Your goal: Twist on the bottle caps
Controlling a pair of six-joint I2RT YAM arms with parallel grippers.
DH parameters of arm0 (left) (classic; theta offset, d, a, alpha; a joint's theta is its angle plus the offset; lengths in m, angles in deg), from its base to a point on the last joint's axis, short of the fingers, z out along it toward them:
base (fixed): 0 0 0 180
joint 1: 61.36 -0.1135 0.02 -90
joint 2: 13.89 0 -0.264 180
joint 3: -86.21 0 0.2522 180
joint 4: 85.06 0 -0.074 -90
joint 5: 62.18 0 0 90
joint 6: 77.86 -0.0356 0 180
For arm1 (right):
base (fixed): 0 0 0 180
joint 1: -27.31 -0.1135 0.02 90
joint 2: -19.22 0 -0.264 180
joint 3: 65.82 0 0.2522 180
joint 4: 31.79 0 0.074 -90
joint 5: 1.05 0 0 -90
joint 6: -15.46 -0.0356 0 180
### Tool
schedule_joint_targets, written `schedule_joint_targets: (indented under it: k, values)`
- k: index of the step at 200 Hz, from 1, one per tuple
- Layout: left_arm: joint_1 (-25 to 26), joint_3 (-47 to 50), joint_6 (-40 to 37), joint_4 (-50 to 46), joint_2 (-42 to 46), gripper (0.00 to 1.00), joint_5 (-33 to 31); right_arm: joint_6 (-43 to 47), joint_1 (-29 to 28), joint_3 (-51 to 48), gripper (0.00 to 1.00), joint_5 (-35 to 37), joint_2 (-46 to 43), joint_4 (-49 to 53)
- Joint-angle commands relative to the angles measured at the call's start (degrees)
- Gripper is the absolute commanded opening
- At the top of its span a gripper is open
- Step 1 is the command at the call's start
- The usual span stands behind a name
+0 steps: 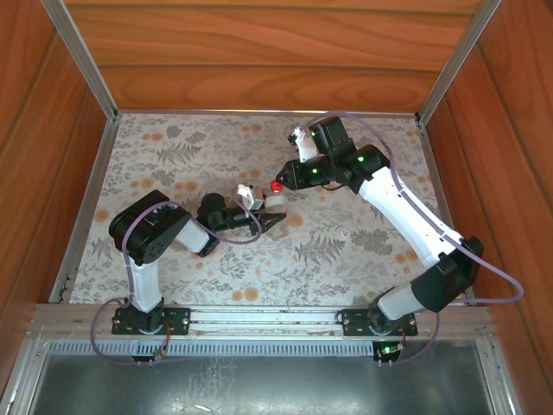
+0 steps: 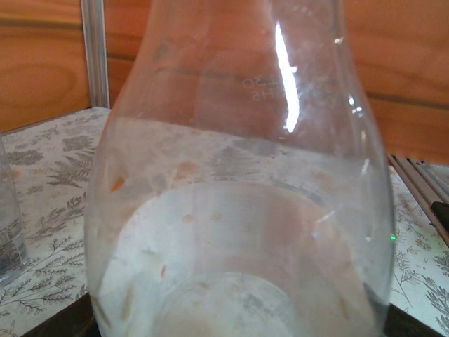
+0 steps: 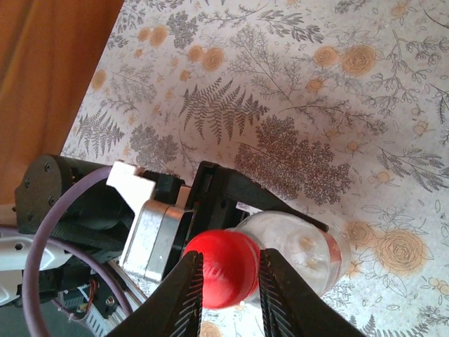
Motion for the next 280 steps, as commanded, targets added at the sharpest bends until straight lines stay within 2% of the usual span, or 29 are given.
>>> schedule_joint_targets:
  k: [1, 91, 139, 212, 259, 280]
  values:
    - [-0.2, -0.1, -0.8, -2.1, -1.8, 0.56, 2.0, 0.6, 0.4, 2.2, 0.28, -2.4, 0.9, -0.4]
    - [-0.3, -0.1, 0.0, -2.1, -1.7, 0.56, 1.2, 0.1, 0.4, -1.0, 0.14, -4.5, -0.2, 0.1]
    - [-0.3, -0.2, 0.5, -2.2, -1.2, 0.56, 1.0, -0.4, 0.4, -3.8, 0.12, -4.7, -2.4, 0.6]
    - [-0.5, -0.6, 0.8, -2.7, -1.3, 0.56, 0.5, -1.6, 0.4, -6.9, 0.12, -7.8, -5.6, -0.1]
    - [-0.5, -0.6, 0.7, -3.0, -1.2, 0.56, 0.8, -0.8, 0.7, -5.3, 0.12, -3.8, -6.9, -1.5]
    - [-0.5, -0.5, 0.7, -3.1, -1.1, 0.56, 0.8, -0.6, 1.7, -4.0, 0.19, -3.1, -6.0, -2.4]
